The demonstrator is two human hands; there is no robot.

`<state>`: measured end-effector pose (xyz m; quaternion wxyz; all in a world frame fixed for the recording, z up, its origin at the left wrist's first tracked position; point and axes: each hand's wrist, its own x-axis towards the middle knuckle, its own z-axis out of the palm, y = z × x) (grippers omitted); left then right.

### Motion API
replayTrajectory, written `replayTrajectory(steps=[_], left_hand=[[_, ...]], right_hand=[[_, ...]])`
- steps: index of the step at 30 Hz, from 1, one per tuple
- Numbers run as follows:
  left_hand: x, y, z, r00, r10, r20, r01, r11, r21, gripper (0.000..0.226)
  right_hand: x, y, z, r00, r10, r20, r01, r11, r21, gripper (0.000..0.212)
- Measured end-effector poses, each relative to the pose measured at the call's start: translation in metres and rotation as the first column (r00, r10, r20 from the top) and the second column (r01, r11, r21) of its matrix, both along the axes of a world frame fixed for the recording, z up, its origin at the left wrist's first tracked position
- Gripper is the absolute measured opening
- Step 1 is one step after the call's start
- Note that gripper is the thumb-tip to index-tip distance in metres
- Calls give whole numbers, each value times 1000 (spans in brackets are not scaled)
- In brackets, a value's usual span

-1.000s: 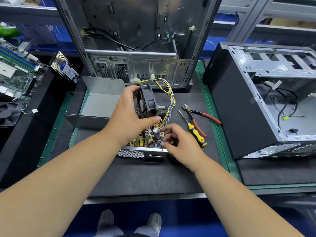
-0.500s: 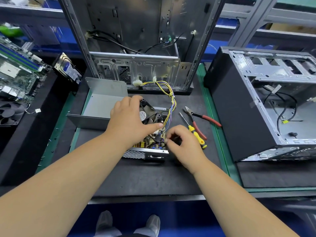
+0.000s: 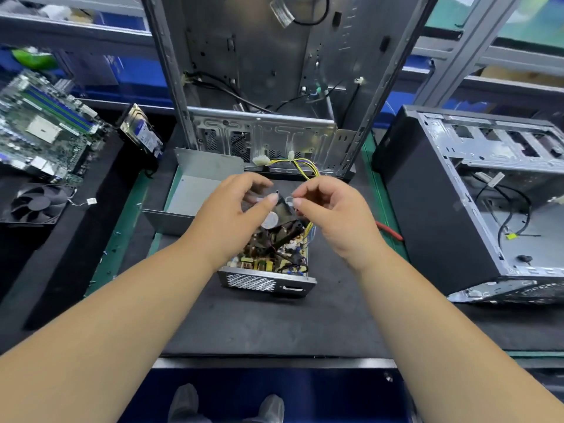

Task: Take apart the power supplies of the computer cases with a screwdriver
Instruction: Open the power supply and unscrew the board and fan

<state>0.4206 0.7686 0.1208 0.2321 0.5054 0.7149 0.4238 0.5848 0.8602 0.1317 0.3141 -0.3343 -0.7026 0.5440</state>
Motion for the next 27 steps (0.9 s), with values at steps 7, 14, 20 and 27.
replayTrajectory(steps=[7,14,20,27], left_hand=[[-44,-24,17,948,1,318,-12,999,33,11],[-123,-88,26,950,47,310,-63,997,39,17],[-231,-177,6,869,486,93,-486,874,-19,15],[-311,-266,-41,744,645,-173,-666,696,-268,9]], right_hand=[[-63,-24,29,988,78,136,-93,990,105,10],[-146,-65,37,938,247,242,-288,946,150,14],[-229,-105,36,899,373,230,-413,897,159,20],[-311,-150,13,848,451,276,-485,873,63,11]])
